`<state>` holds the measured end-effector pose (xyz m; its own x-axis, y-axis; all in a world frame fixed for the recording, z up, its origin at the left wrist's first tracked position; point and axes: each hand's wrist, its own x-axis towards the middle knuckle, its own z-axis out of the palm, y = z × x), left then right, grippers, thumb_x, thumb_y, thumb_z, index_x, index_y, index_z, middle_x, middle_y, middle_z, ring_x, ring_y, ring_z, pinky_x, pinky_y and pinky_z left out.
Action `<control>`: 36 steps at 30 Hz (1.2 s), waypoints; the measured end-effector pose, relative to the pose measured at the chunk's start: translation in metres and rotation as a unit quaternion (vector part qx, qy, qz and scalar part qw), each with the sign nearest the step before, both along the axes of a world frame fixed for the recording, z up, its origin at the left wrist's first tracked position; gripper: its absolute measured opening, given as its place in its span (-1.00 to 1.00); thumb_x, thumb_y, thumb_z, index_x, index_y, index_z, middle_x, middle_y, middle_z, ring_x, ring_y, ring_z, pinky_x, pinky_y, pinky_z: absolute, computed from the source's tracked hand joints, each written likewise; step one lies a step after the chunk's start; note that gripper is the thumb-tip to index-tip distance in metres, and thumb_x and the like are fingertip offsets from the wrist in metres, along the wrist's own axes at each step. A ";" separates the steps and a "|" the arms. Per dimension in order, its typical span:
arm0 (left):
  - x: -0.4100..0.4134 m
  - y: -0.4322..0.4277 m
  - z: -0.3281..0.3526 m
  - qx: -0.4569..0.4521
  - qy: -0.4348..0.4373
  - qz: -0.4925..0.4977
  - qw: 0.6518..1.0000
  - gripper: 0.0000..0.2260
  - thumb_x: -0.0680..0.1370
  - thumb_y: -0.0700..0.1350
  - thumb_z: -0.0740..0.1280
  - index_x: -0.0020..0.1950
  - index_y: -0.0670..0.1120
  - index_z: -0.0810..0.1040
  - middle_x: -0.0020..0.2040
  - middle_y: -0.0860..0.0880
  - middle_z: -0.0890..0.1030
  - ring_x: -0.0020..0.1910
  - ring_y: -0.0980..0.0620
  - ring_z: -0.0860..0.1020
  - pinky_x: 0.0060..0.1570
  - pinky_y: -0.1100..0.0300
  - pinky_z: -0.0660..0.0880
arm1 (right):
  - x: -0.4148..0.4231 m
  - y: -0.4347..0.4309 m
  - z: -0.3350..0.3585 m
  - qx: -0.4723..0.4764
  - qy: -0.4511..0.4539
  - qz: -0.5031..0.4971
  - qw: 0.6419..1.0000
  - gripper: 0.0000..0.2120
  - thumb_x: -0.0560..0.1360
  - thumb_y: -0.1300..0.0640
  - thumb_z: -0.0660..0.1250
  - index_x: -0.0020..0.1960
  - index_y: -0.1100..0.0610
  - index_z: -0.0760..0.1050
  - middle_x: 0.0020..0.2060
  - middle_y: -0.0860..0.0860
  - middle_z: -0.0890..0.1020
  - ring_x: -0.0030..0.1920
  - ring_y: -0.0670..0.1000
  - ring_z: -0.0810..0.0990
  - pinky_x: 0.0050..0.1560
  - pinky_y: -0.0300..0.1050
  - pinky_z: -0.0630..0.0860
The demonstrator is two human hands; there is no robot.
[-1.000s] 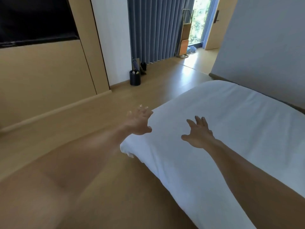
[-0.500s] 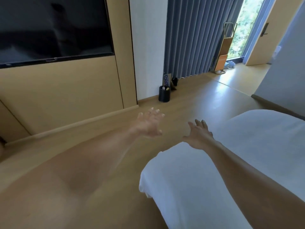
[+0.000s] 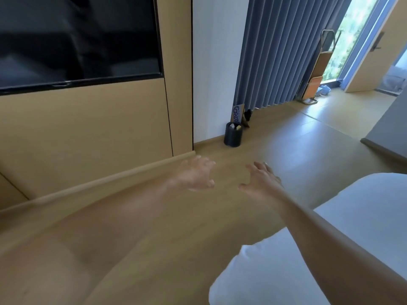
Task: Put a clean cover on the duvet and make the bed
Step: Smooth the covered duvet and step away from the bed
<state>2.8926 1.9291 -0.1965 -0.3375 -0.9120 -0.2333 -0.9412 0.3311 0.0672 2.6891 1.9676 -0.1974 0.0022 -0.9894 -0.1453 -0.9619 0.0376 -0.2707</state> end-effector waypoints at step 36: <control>-0.531 -0.610 -0.015 0.070 -0.020 -0.426 0.902 -0.49 0.60 0.08 0.26 0.53 -0.01 0.31 0.41 -0.04 0.45 0.41 -0.08 0.40 0.27 0.15 0.37 | -0.419 -0.460 -0.016 0.081 -0.036 -0.366 0.927 -0.32 0.54 -0.23 0.26 0.56 0.02 0.20 0.53 0.00 0.28 0.47 0.07 0.32 0.39 0.04 0.35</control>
<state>2.3611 1.3196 -0.2110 -0.8900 -0.2868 -0.3545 -0.3526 0.9258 0.1361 2.2706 1.5072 -0.2139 -0.6448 -0.6958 -0.3164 -0.6435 0.7175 -0.2666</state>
